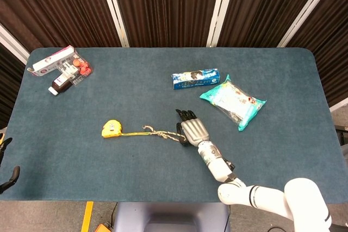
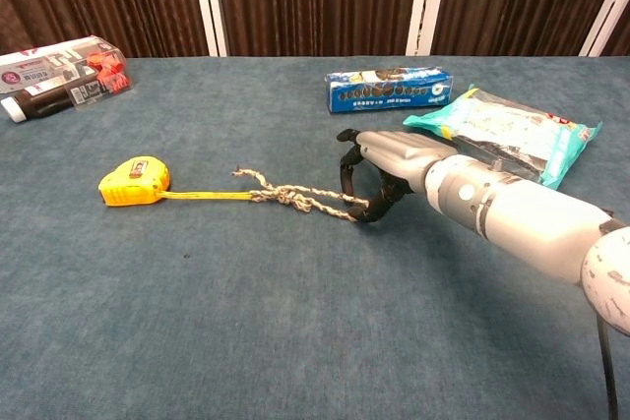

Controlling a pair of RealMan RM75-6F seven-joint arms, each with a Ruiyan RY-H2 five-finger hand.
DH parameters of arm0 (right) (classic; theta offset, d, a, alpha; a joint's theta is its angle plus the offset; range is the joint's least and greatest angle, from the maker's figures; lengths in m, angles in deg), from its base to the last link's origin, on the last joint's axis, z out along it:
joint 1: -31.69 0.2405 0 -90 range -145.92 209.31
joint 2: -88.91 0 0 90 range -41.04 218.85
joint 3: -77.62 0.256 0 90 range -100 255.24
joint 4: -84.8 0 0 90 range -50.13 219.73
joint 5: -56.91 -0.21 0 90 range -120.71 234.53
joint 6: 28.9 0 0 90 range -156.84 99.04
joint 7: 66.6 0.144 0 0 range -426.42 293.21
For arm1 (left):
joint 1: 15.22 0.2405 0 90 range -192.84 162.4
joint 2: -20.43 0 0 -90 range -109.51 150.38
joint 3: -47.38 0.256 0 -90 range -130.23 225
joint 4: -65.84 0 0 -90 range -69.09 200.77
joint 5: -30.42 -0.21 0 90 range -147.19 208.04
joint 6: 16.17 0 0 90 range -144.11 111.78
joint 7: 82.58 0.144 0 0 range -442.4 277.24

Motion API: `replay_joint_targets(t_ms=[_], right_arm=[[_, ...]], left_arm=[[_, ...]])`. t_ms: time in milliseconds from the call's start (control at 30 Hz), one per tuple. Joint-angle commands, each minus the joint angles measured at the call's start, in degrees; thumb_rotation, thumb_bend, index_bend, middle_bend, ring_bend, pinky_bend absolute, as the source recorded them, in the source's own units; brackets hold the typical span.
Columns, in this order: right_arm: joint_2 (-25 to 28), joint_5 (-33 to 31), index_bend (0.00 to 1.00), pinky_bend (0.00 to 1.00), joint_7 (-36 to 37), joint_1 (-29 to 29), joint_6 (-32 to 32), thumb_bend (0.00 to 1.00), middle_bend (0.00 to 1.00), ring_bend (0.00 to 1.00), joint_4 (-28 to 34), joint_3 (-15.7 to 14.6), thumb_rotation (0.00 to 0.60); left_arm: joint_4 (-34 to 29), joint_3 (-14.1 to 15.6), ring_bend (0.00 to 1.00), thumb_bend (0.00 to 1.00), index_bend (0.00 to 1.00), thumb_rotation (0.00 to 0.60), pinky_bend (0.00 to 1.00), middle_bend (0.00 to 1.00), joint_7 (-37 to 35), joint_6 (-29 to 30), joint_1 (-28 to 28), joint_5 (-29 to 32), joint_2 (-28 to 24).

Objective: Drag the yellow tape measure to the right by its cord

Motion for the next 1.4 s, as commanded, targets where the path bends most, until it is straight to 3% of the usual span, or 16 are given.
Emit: replay_joint_targets(t_ms=[33,367,967,1400], right_arm=[[-0.12,-0.17,0.66,0.00,-0.15,0.07,-0.08,0.43,0.11,0.05,0.06,-0.02,0.600],[0.04,-0.07,0.78,0.00,-0.24,0.31,-0.30,0.52,0.14,0.06,0.40,-0.07,0.600],[5.17,2.62,0.80,0.00,-2.33,-1.88,2.91,0.53,0.15,0.07,5.69,-2.42,0.600],[12.06,3.25,0.81,0.00,-3.65,-4.98,6.28,0.53,0.15,0.07,10.30,-3.56,0.600]], left_arm=[[0.36,0.24,0.00,0.43,0.11,0.600,0.09,0.00,0.01,0.09,0.14,-0.25,0.33],[0.03,0.11,0.00,0.43,0.11,0.600,0.10,0.00,0.00,0.11,0.05,-0.31,0.26],[0.53,0.14,0.00,0.43,0.12,0.600,0.10,0.00,-1.06,0.47,0.16,-0.74,0.24],[0.50,0.13,0.00,0.43,0.12,0.600,0.10,0.00,-0.72,0.78,0.26,-0.95,0.39]])
